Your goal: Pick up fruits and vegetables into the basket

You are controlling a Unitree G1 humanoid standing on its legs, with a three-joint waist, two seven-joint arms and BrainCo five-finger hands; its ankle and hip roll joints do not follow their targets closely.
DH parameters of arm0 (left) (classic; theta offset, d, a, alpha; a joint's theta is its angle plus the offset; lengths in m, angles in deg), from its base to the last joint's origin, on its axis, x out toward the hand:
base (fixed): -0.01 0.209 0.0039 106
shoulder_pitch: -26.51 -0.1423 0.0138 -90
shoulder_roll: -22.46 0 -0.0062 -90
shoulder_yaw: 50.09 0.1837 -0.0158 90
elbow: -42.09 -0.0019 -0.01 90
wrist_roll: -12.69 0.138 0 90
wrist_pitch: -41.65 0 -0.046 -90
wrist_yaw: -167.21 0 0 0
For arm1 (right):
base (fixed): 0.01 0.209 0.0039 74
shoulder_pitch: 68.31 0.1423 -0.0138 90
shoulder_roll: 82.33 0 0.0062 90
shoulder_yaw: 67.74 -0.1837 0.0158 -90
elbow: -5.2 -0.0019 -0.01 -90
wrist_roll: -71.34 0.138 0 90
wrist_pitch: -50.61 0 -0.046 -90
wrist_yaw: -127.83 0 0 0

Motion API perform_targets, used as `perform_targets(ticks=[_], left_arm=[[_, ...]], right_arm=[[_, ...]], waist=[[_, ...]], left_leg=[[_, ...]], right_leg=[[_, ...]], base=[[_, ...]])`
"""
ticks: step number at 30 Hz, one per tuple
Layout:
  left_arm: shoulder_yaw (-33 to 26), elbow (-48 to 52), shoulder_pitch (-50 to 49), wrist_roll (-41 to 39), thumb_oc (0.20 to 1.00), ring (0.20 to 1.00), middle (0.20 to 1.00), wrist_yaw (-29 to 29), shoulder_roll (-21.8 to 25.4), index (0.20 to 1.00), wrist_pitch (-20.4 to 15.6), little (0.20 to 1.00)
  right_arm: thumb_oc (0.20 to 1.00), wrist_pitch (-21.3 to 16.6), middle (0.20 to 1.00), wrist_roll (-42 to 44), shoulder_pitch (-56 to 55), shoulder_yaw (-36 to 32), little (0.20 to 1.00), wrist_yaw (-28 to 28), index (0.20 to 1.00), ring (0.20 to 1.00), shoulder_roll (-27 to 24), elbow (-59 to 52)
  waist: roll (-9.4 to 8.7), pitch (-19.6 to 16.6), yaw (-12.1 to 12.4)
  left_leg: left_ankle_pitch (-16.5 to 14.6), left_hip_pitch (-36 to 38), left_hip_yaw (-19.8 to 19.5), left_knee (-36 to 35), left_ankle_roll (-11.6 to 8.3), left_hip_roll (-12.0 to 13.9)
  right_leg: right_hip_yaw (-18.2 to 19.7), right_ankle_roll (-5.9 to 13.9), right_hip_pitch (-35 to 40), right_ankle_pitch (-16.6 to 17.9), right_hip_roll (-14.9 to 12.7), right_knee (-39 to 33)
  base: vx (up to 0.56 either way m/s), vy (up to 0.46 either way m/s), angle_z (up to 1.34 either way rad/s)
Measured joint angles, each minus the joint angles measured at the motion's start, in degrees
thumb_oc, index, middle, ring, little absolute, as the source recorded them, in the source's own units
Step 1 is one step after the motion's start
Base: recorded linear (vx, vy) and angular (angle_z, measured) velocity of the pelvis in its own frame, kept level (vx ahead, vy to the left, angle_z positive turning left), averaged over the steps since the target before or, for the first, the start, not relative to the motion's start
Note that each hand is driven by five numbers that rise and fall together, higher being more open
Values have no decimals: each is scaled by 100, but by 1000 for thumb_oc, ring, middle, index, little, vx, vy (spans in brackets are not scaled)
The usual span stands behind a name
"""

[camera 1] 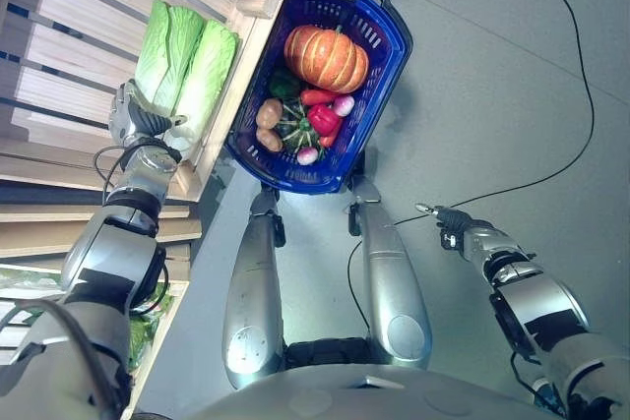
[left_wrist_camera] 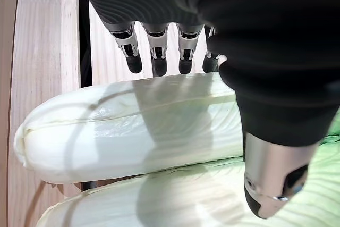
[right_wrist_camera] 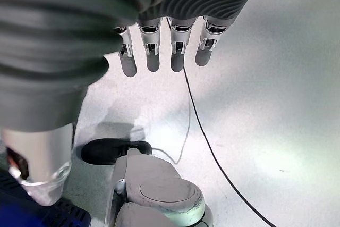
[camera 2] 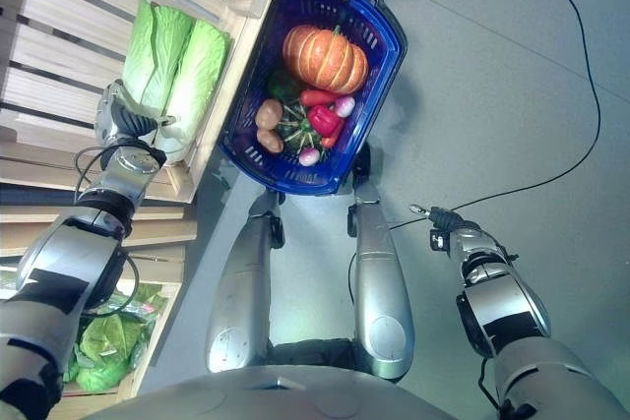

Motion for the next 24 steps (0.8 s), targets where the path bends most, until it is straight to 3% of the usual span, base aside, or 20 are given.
perform_targets(ticks=[11, 24], left_arm=[[25, -295, 312, -90, 1000, 1000, 1000, -425, 71, 1000, 254, 1000], [114, -377, 507, -92, 1000, 1000, 1000, -165, 111, 1000, 720, 1000]], right_arm=[[1000, 93, 1000, 0, 94, 41, 1000, 2, 1000, 1000, -22, 0], [1000, 92, 1000, 9, 254, 222, 1000, 4, 1000, 1000, -193, 0]], waist=[[-12, -5, -7], [-48, -15, -24]], left_leg=[[-28, -186, 49, 87, -9, 16], [-119, -440, 50, 298, -14, 79]], right_leg=[[66, 1, -202, 1, 21, 61], [96, 1, -399, 1, 88, 127]], base=[[-1, 3, -1], [-1, 4, -1]])
